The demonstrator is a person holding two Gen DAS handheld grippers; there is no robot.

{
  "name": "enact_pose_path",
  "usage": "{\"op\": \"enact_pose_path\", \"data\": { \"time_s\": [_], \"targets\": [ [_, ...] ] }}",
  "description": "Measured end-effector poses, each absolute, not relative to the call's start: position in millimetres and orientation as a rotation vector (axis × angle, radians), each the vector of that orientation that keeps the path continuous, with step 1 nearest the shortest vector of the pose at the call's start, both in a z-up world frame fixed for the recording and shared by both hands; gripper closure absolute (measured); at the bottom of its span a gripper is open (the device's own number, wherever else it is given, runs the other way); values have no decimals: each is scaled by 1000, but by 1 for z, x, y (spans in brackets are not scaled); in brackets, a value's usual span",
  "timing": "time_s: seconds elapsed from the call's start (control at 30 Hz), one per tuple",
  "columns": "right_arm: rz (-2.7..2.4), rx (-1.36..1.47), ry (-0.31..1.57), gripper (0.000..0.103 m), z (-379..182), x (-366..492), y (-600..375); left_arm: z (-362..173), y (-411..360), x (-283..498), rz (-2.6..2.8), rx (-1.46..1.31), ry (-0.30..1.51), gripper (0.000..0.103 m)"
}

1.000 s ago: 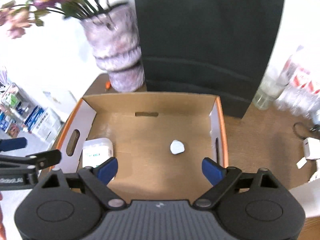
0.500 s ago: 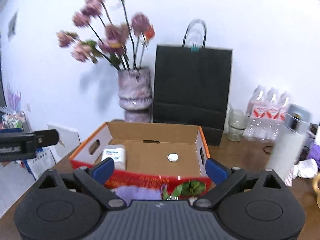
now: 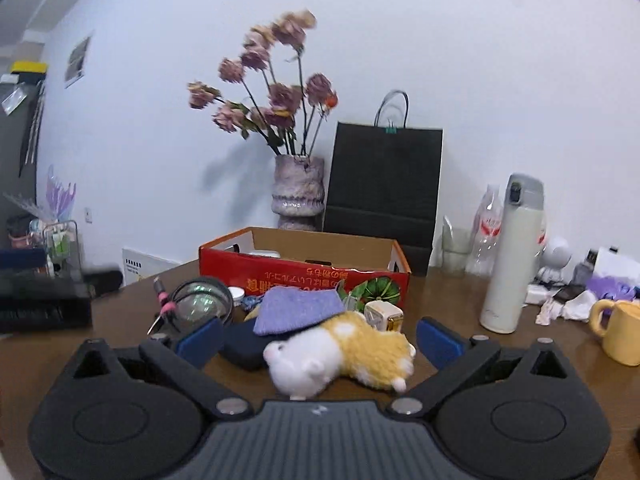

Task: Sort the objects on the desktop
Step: 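Withdraw both tools from the box back toward the table items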

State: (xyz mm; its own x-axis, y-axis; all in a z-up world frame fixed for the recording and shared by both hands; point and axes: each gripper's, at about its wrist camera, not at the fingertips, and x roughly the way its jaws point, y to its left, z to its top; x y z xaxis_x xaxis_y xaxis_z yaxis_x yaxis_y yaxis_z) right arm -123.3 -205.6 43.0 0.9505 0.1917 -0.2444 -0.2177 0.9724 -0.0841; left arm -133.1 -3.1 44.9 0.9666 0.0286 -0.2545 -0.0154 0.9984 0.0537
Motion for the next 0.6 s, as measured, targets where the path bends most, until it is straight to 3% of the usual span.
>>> {"op": "enact_pose_path", "data": {
  "time_s": [0.43,0.6],
  "targets": [
    [239,-183,224,0,37,-135,-184,28,13,-121,-41,11,408,0],
    [247,-136,270,6,33,-114,-190,30,27,-95,-55,-21,442,0]
  ]
}}
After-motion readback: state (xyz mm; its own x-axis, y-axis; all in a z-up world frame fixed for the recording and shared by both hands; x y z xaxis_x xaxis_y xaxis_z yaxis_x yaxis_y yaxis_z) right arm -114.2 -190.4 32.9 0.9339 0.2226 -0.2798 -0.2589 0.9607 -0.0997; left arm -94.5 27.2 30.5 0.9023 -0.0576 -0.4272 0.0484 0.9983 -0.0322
